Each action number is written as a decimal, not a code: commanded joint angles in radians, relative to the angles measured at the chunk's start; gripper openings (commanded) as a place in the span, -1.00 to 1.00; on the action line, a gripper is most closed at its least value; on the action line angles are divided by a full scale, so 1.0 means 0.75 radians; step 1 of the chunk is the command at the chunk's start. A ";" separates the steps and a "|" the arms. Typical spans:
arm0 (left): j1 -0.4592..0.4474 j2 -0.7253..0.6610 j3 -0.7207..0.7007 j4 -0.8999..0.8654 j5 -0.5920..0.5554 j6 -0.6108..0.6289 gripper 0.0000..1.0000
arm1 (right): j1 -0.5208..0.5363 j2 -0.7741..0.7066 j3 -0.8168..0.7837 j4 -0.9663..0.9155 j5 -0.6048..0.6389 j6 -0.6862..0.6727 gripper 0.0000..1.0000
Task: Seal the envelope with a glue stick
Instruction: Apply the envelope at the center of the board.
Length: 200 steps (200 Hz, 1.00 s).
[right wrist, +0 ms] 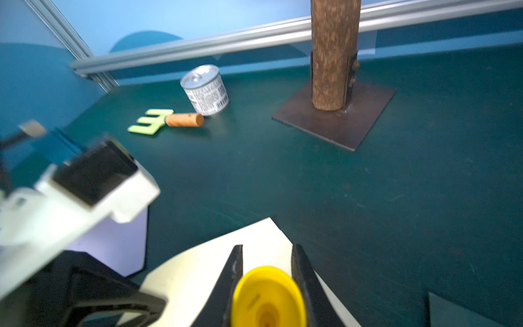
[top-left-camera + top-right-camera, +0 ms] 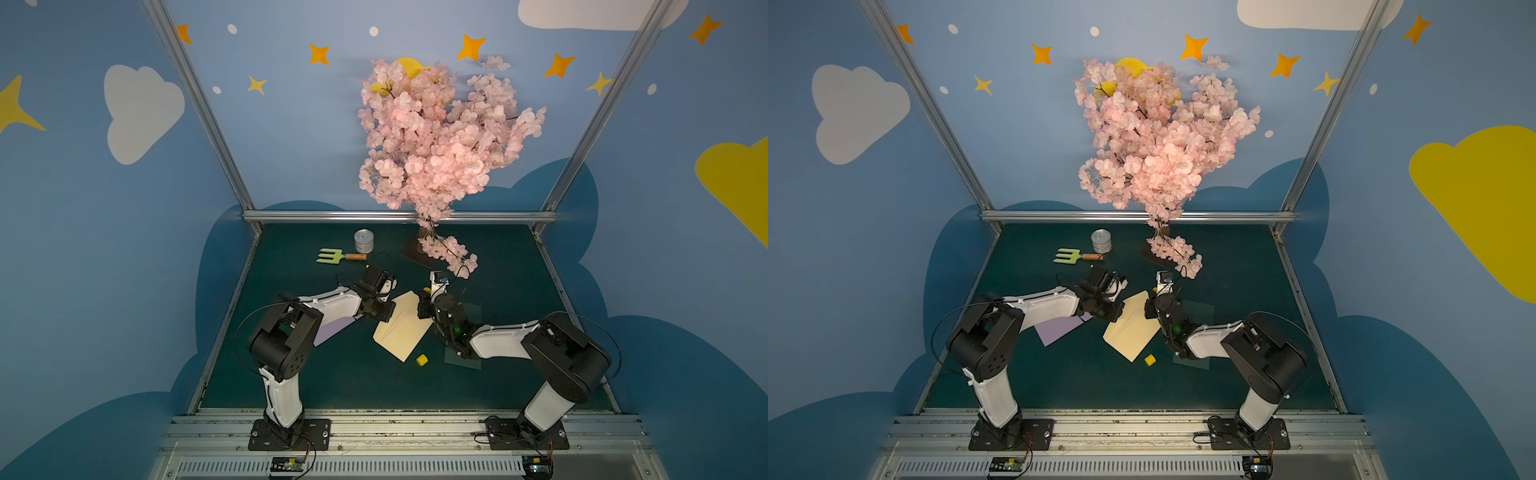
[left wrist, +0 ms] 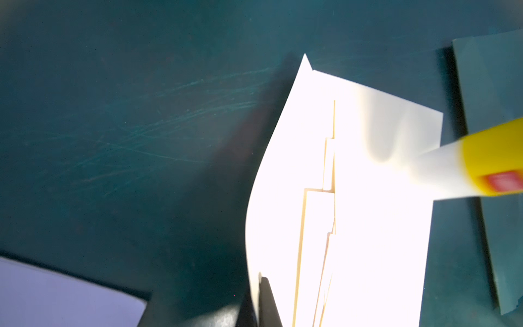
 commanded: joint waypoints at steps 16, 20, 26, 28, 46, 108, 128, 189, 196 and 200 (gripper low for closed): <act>-0.004 -0.013 0.013 -0.098 -0.055 -0.002 -0.95 | 0.006 -0.184 0.002 -0.045 -0.165 0.068 -1.00; -0.005 -0.016 0.015 -0.104 -0.065 -0.007 -0.95 | 0.005 -0.200 -0.005 -0.049 -0.179 0.074 -1.00; -0.007 -0.020 0.016 -0.112 -0.081 -0.017 -0.95 | 0.009 -0.224 -0.015 -0.059 -0.185 0.086 -1.00; -0.008 -0.023 0.016 -0.113 -0.084 -0.019 -0.95 | 0.009 -0.232 -0.018 -0.063 -0.184 0.090 -1.00; -0.019 -0.022 0.039 -0.180 -0.196 -0.071 -0.95 | 0.012 -0.305 -0.052 -0.098 -0.180 0.112 -1.00; -0.042 -0.109 -0.043 -0.124 -0.134 -0.096 -0.90 | 0.018 -0.418 -0.141 -0.175 -0.163 0.114 -1.00; -0.053 -0.157 -0.063 -0.105 -0.025 -0.035 -0.58 | 0.017 -0.417 -0.138 -0.186 -0.177 0.109 -1.00; -0.009 -0.322 -0.187 -0.048 0.174 -0.039 0.23 | 0.014 -0.434 -0.124 -0.222 -0.208 0.094 -1.00; 0.017 -0.353 -0.209 -0.025 0.216 -0.076 0.24 | 0.013 -0.443 -0.120 -0.229 -0.223 0.083 -1.00; 0.037 -0.370 -0.220 -0.008 0.242 -0.099 0.23 | 0.012 -0.449 -0.119 -0.235 -0.229 0.080 -1.00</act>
